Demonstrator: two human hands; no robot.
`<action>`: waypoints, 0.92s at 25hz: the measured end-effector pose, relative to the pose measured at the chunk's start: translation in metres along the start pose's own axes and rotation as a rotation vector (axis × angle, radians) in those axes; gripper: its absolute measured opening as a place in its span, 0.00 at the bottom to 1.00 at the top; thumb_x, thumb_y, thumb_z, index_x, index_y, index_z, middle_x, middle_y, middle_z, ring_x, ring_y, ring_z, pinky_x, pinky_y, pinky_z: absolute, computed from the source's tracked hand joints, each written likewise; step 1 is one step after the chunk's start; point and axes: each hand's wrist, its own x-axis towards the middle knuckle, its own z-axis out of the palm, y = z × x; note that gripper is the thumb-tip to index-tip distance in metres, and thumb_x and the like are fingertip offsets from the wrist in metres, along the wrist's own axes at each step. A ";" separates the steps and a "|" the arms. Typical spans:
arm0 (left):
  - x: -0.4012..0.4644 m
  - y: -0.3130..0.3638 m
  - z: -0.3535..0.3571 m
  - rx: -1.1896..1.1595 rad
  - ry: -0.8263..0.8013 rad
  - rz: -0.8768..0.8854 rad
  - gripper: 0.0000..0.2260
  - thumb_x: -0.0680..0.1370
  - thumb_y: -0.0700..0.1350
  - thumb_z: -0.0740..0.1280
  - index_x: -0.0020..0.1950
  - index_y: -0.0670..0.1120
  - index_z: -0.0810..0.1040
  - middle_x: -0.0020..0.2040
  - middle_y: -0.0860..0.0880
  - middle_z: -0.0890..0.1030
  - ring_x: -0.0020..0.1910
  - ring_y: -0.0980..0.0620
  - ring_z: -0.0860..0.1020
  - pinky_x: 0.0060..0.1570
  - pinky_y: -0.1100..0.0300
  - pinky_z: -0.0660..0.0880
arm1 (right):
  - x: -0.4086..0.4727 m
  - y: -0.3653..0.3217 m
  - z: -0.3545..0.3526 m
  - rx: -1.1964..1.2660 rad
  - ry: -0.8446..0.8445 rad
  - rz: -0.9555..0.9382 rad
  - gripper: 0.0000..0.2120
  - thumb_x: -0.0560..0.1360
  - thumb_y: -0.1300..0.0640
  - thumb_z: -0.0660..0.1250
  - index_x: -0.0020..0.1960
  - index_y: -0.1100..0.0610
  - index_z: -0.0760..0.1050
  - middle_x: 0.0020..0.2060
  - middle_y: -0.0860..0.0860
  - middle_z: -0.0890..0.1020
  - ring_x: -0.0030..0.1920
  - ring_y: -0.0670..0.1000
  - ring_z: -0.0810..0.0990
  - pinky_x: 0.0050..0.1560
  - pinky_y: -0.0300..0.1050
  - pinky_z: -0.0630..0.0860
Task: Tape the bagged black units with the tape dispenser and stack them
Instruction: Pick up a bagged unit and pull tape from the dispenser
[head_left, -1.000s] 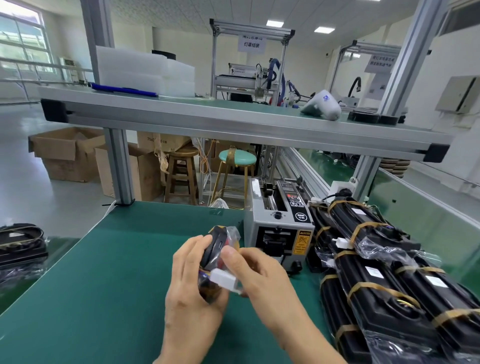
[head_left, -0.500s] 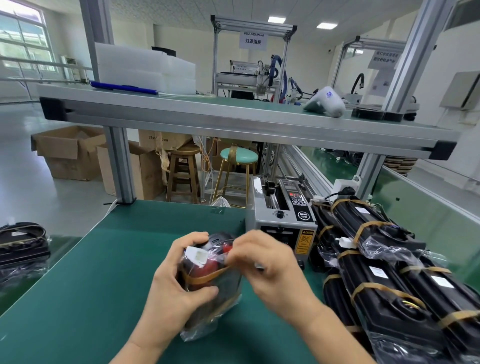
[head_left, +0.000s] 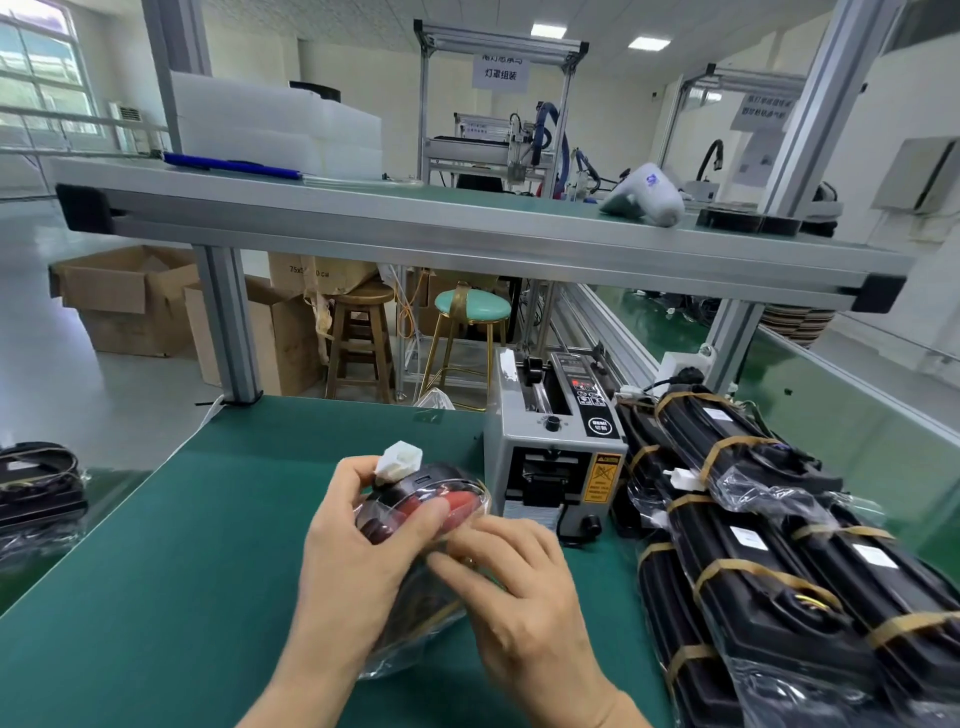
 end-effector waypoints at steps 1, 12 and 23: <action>-0.001 -0.001 -0.002 0.014 -0.028 -0.001 0.19 0.63 0.50 0.79 0.49 0.56 0.77 0.45 0.53 0.83 0.42 0.56 0.81 0.42 0.67 0.76 | -0.002 -0.001 -0.003 0.011 0.008 0.026 0.09 0.77 0.61 0.64 0.48 0.56 0.83 0.49 0.47 0.83 0.54 0.49 0.79 0.53 0.46 0.72; -0.043 -0.013 0.012 0.109 -0.089 0.105 0.36 0.69 0.33 0.67 0.64 0.71 0.68 0.67 0.67 0.70 0.68 0.61 0.69 0.64 0.65 0.68 | 0.027 -0.043 -0.004 1.004 -0.233 1.007 0.34 0.61 0.45 0.74 0.65 0.36 0.67 0.60 0.37 0.78 0.60 0.39 0.78 0.57 0.35 0.75; 0.010 0.019 -0.042 0.447 -0.121 0.459 0.21 0.63 0.49 0.72 0.54 0.53 0.73 0.63 0.54 0.74 0.66 0.53 0.70 0.66 0.60 0.64 | 0.084 0.019 -0.012 1.100 -0.377 0.685 0.21 0.69 0.72 0.65 0.59 0.57 0.76 0.48 0.49 0.82 0.51 0.45 0.79 0.55 0.38 0.74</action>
